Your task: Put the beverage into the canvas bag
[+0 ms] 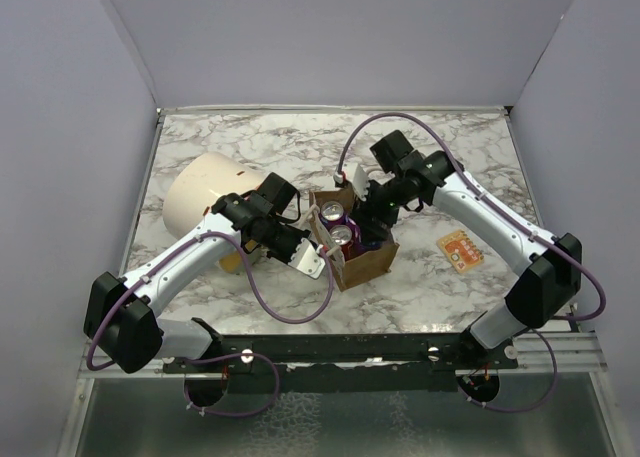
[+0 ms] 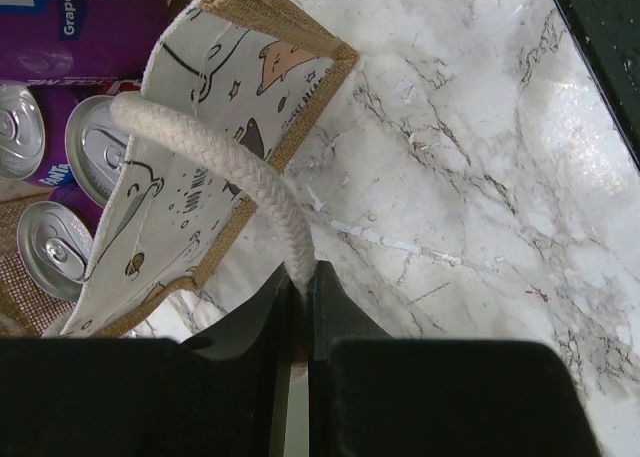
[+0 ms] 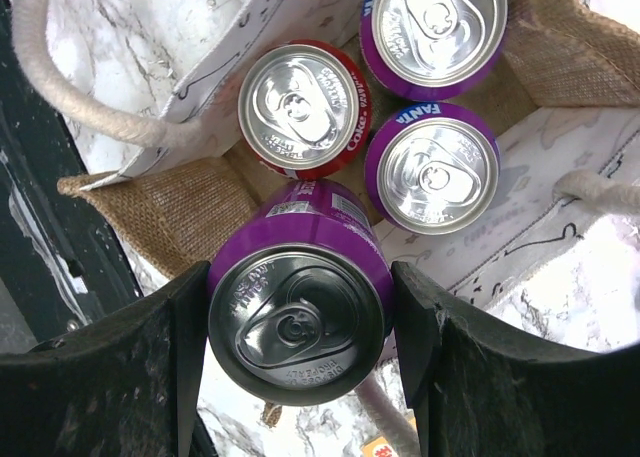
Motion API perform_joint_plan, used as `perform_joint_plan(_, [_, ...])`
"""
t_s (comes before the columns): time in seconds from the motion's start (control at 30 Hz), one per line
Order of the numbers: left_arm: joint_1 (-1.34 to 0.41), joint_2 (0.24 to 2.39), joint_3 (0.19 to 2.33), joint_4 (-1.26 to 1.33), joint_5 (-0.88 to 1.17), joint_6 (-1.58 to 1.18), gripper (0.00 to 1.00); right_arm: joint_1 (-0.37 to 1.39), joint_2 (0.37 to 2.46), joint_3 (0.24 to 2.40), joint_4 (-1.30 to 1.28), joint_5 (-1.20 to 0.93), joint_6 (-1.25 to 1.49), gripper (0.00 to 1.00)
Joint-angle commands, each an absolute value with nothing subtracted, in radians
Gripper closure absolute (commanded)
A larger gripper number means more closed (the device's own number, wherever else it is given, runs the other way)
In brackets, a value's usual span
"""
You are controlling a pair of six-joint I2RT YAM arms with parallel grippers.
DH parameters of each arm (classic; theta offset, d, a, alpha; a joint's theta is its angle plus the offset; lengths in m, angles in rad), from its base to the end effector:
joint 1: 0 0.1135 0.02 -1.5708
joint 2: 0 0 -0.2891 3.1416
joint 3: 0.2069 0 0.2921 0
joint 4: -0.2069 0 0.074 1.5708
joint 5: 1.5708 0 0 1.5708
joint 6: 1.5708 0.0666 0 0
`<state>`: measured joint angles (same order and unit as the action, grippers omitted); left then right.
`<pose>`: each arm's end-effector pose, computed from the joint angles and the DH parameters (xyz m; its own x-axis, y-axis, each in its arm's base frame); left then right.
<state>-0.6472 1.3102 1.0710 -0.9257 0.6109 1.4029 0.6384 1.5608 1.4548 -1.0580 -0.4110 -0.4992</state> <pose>0.2069 -0.2043 0.2653 0.5426 0.6022 -0.5856 0.8354 -0.4598 0.3012 0.2742 0.2366 0.3080 -0.3252 -0.7878 -0.5230 -0.9441 0.3016 0.1327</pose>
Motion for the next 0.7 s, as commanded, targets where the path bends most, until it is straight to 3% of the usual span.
perform_joint_plan(0.0, [-0.649, 1.292, 1.061, -0.936, 0.629, 1.417, 1.00, 0.646, 1.587, 1.507, -1.036, -0.358, -0.411, 0.98])
perform_joint_plan(0.67, [-0.650, 1.310, 1.071, -0.941, 0.627, 1.420, 1.00, 0.646, 1.594, 1.413, -1.005, -0.267, -0.358, 0.96])
